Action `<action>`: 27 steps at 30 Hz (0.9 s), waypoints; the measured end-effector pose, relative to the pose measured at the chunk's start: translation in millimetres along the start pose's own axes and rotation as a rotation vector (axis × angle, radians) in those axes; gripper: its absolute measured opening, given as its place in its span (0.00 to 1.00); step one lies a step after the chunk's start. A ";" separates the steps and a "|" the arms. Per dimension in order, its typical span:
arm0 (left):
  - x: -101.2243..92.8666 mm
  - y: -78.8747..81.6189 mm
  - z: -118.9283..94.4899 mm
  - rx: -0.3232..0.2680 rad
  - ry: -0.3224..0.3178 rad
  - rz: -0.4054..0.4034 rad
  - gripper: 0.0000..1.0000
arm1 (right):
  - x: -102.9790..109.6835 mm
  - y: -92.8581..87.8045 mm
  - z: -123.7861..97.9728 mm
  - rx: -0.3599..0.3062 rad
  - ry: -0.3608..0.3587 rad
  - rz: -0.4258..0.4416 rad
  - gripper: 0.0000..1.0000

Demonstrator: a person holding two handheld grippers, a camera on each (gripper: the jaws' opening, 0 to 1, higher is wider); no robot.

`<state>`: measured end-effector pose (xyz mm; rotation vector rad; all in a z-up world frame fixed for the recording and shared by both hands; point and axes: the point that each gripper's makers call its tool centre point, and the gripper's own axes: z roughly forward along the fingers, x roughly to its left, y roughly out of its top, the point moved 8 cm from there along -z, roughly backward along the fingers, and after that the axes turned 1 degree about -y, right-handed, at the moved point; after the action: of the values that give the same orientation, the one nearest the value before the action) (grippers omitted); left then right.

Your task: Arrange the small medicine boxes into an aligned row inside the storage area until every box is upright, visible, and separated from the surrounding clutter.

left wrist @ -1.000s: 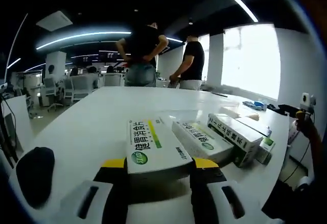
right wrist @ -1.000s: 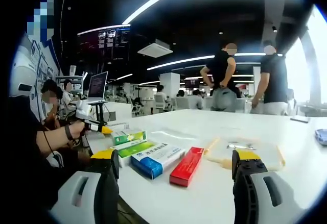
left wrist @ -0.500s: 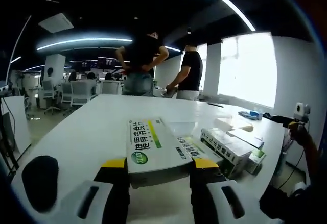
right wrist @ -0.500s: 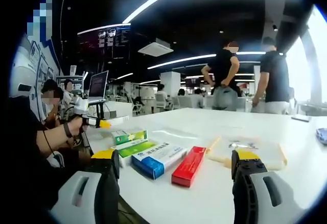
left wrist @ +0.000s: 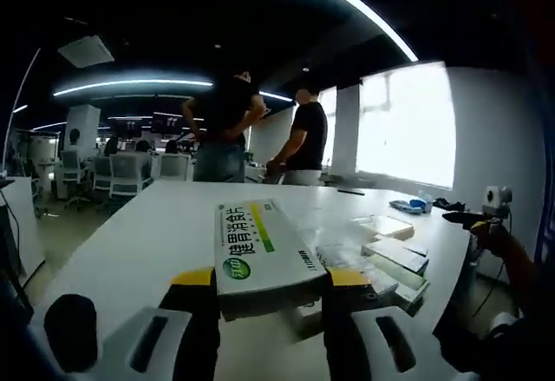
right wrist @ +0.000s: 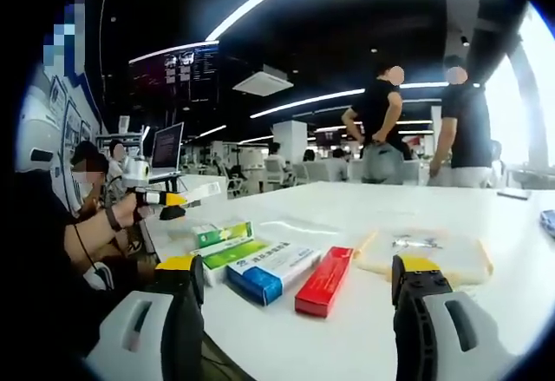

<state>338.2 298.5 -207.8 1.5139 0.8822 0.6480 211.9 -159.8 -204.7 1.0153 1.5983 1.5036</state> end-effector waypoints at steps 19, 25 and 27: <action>-37.1 9.9 7.0 -0.027 -0.079 0.053 0.44 | 19.5 -5.2 19.0 -0.032 0.108 0.084 0.86; -51.0 14.8 9.5 -0.040 -0.114 0.060 0.44 | 28.3 0.9 29.4 -0.066 0.164 0.133 0.83; -58.0 18.2 11.6 -0.050 -0.133 0.063 0.44 | 30.3 5.2 36.4 -0.075 0.177 0.151 0.82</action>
<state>318.3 243.9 -186.3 1.5263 0.7150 0.6033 231.5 -116.4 -201.6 1.0032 1.6011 1.7851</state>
